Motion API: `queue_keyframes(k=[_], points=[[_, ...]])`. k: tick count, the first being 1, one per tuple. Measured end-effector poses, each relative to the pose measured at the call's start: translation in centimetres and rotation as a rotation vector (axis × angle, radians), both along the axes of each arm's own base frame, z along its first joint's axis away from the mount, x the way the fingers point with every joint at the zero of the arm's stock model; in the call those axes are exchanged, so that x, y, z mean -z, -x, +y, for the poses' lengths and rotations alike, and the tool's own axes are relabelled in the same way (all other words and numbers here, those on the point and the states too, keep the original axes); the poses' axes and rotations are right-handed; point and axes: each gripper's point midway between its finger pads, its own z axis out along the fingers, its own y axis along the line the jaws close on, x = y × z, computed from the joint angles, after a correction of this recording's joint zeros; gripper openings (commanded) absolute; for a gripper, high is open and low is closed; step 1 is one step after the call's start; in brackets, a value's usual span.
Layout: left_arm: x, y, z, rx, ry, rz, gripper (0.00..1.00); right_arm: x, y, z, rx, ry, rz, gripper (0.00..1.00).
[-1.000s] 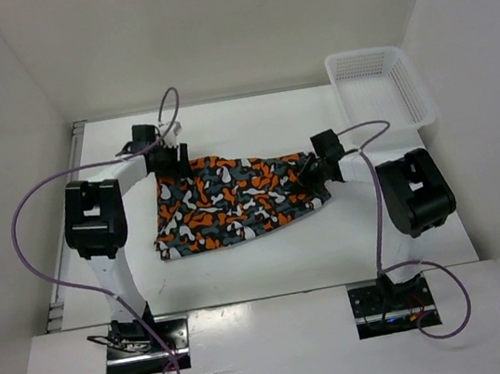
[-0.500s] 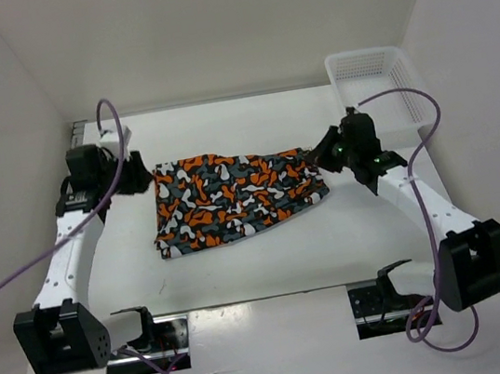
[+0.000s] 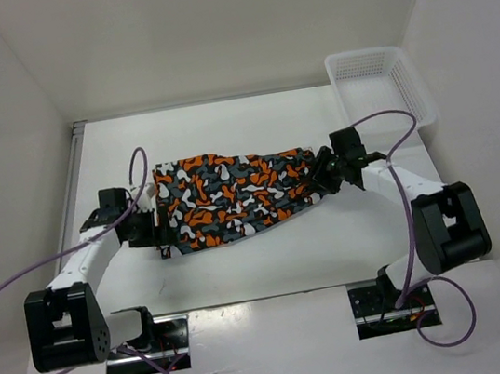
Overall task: Fold and stack the shorts
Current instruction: Fold the shorts
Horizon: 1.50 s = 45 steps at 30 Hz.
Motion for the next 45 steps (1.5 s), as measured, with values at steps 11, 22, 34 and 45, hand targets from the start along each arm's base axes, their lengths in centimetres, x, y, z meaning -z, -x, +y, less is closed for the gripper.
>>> queue_keyframes(k=[11,22,34,45], points=[[0.3,-0.6,0.0,0.0,0.001,0.005,0.0,2.3,-0.5,0.1,0.016,0.001,0.058,0.14],[-9.2,-2.2,-0.4,0.02,0.014,-0.24,0.0,-1.8,-0.5,0.0,0.026,-0.014,-0.033,0.0],[-4.8,5.4,-2.8,0.075,0.127,-0.096,0.93,1.2,6.6,-1.6,0.097,-0.018,0.101,0.76],[-6.7,-2.0,-2.8,0.101,0.115,-0.193,0.81,-3.3,1.9,-3.7,0.2,0.015,-0.046,0.94]])
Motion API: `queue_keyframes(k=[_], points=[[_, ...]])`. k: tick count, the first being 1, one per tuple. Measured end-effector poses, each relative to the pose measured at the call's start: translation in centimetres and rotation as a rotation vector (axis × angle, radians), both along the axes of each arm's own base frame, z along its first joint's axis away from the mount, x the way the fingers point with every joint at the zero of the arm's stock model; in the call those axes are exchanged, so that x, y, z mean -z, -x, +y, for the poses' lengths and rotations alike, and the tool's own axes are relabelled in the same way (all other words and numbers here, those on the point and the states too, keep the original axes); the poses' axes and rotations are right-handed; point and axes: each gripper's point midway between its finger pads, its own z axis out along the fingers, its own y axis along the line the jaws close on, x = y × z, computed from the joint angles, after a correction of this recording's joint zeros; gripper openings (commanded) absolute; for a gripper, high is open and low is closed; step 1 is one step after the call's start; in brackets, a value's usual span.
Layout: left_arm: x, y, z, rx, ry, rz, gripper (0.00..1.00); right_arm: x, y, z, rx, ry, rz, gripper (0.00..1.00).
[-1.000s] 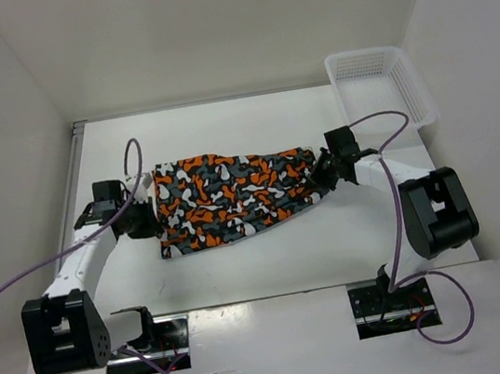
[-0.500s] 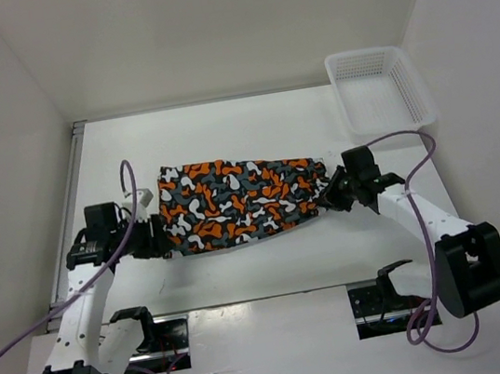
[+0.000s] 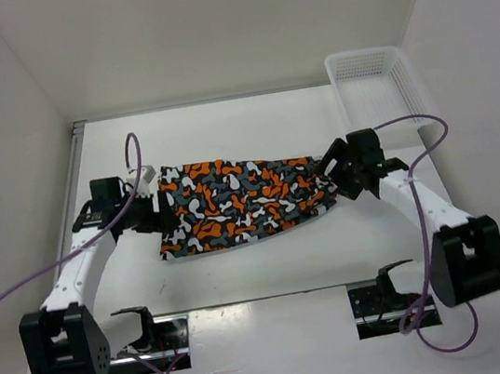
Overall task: Fold and stack the shorts
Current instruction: Fold the shorts
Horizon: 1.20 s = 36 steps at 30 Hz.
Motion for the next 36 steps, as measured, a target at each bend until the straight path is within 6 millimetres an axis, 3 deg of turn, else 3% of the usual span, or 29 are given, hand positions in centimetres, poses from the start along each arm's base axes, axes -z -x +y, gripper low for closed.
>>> queue_keyframes(k=[2,5,11,15,19,22,26,33,36], points=[[1.3,-1.0,0.0,0.001,-0.009,0.025,0.81,1.9,-1.0,-0.8,0.027,0.01,0.049,0.94],[3.5,-2.5,0.0,0.003,-0.022,0.068,0.8,4.9,-0.9,-2.0,0.055,0.023,0.143,0.94],[7.3,-4.3,-0.6,0.021,-0.052,0.122,0.8,6.6,-1.3,-3.0,0.069,0.029,0.178,0.94],[8.9,-4.7,-0.7,0.024,-0.066,0.143,0.77,8.4,-0.9,-2.1,0.04,-0.02,0.204,0.85],[9.1,-5.4,-0.6,0.017,-0.073,0.121,0.76,8.6,-1.6,-1.6,0.022,-0.045,0.182,0.67],[9.2,-5.6,-0.5,0.014,-0.077,0.114,0.76,8.9,-1.5,-1.5,0.018,-0.052,0.186,0.44],[9.2,-6.0,-0.5,0.014,-0.077,0.103,0.74,9.5,-1.0,-1.3,0.019,-0.063,0.208,0.02],[8.7,-5.8,0.0,-0.001,-0.098,0.127,0.74,8.8,-1.3,-1.7,0.021,-0.042,0.188,0.0],[7.0,-6.3,1.2,-0.039,-0.115,0.105,0.74,7.3,-1.9,-2.1,0.019,-0.014,0.144,0.0]])
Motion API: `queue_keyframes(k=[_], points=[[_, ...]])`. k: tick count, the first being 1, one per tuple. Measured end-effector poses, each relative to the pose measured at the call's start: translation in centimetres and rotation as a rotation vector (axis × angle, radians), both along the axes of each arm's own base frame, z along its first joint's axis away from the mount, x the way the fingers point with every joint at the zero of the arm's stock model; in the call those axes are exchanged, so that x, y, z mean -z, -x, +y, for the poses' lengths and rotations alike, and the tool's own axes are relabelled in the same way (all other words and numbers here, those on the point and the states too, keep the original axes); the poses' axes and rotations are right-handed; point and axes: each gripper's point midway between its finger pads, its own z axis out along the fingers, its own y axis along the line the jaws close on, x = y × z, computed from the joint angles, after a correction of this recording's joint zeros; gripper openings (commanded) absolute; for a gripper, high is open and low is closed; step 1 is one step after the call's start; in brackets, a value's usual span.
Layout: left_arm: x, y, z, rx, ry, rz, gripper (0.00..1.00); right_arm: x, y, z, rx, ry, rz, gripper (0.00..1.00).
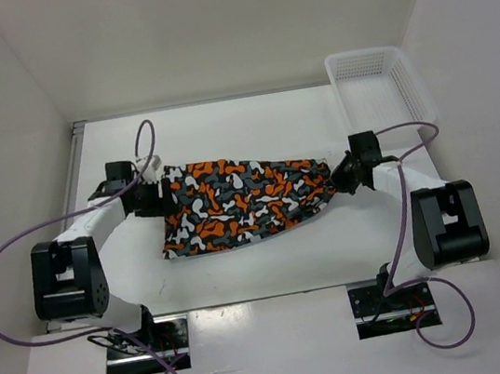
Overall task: Fold and stack the shorts
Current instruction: Fold the shorts
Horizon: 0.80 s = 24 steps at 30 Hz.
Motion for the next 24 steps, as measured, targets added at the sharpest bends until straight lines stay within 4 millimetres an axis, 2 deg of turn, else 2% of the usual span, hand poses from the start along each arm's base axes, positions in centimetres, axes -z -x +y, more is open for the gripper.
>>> queue_keyframes(k=[4,7,10,11,13,15,16,21,22,23,24], points=[[-2.0,-1.8,2.1,-0.061,-0.015,-0.064,0.74,-1.7,-0.9,-0.3,-0.008,0.033,-0.057,0.0],[-1.8,-1.8,3.7,-0.109,-0.024,-0.055,0.74,-2.1,-0.6,-0.7,-0.011,0.068,-0.065,0.0],[-1.4,-1.7,4.5,-0.133,-0.018,-0.041,0.68,-2.5,-0.2,-0.8,-0.021,0.102,-0.071,0.0],[-1.0,-1.7,4.7,-0.138,-0.012,-0.031,0.6,-2.8,-0.1,-0.8,-0.026,0.113,-0.077,0.0],[-0.2,-1.8,4.5,-0.132,0.001,-0.017,0.49,-3.7,-0.2,-0.3,-0.044,0.135,-0.094,0.0],[0.7,-1.6,3.6,-0.104,0.013,0.004,0.4,-5.1,-0.8,0.5,-0.07,0.155,-0.124,0.0],[1.2,-1.5,2.9,-0.086,0.019,0.015,0.33,-5.9,-1.3,1.0,-0.084,0.163,-0.146,0.0],[2.7,-0.6,0.2,-0.006,0.036,0.047,0.33,-9.2,-2.8,2.7,-0.125,0.182,-0.234,0.0],[2.8,-0.6,0.0,0.002,0.042,0.046,0.31,-9.6,-2.9,2.9,-0.131,0.186,-0.243,0.0],[2.8,-0.7,-0.1,0.004,0.043,0.041,0.22,-9.8,-3.0,3.0,-0.135,0.19,-0.247,0.0],[2.8,-0.8,-0.1,0.001,0.044,0.041,0.18,-9.9,-3.0,3.0,-0.136,0.195,-0.249,0.0]])
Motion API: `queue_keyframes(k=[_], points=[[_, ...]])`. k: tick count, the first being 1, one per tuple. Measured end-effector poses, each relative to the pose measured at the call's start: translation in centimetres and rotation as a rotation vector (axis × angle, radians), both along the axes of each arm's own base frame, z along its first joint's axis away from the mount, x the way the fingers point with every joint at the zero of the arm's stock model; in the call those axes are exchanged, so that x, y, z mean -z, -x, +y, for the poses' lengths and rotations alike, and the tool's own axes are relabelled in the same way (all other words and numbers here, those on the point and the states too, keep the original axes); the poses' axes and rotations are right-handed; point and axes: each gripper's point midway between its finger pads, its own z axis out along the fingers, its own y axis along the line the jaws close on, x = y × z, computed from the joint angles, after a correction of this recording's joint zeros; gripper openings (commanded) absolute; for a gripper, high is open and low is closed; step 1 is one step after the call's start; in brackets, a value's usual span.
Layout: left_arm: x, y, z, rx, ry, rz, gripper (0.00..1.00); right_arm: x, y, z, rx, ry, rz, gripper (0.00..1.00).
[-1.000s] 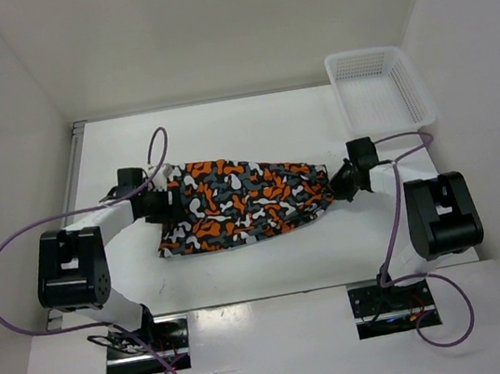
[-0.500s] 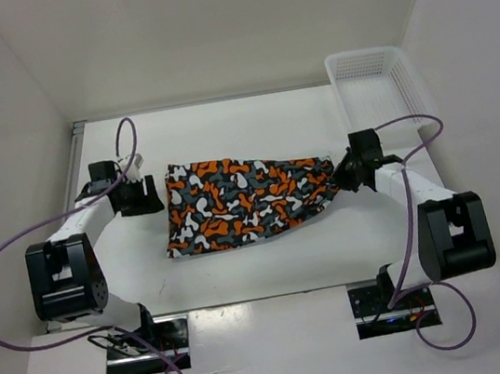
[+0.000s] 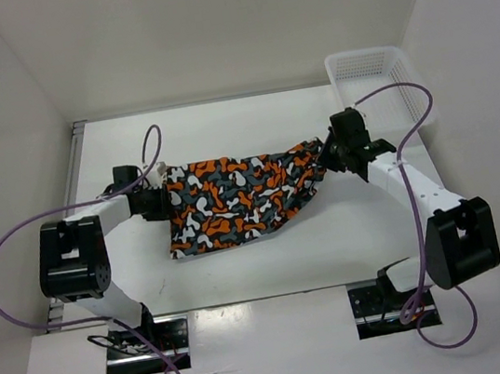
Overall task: Fold and stack the shorts
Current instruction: Fold the shorts
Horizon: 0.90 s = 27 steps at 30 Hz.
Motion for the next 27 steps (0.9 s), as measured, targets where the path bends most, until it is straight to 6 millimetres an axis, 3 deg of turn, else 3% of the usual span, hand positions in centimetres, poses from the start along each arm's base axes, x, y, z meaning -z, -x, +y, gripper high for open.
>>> queue_keyframes(k=[4,7,12,15,17,21,24,27], points=[[0.3,-0.3,0.0,0.002,0.006,-0.009,0.11,-0.9,0.1,0.9,-0.031,0.036,-0.012,0.0],[0.3,-0.5,-0.2,0.007,0.014,-0.017,0.1,-2.8,0.1,3.4,-0.094,0.054,-0.044,0.0],[0.3,-0.6,-0.3,0.011,0.02,-0.024,0.1,-7.1,-0.1,10.4,-0.246,0.06,-0.14,0.0],[0.3,-0.6,-0.3,0.011,0.021,-0.025,0.1,-8.2,0.2,15.7,-0.352,0.067,-0.167,0.0],[0.3,-0.7,-0.3,0.011,0.022,-0.027,0.1,-7.9,0.6,18.9,-0.418,0.084,-0.164,0.0],[0.3,-0.7,-0.4,0.012,0.023,-0.027,0.1,-5.0,1.6,24.7,-0.523,0.138,-0.12,0.0],[0.3,-0.6,-0.4,0.013,0.023,-0.027,0.1,-2.2,2.1,27.4,-0.575,0.184,-0.077,0.0],[0.3,-0.6,-0.4,0.013,0.024,-0.027,0.1,-0.5,2.5,28.8,-0.604,0.211,-0.044,0.0]])
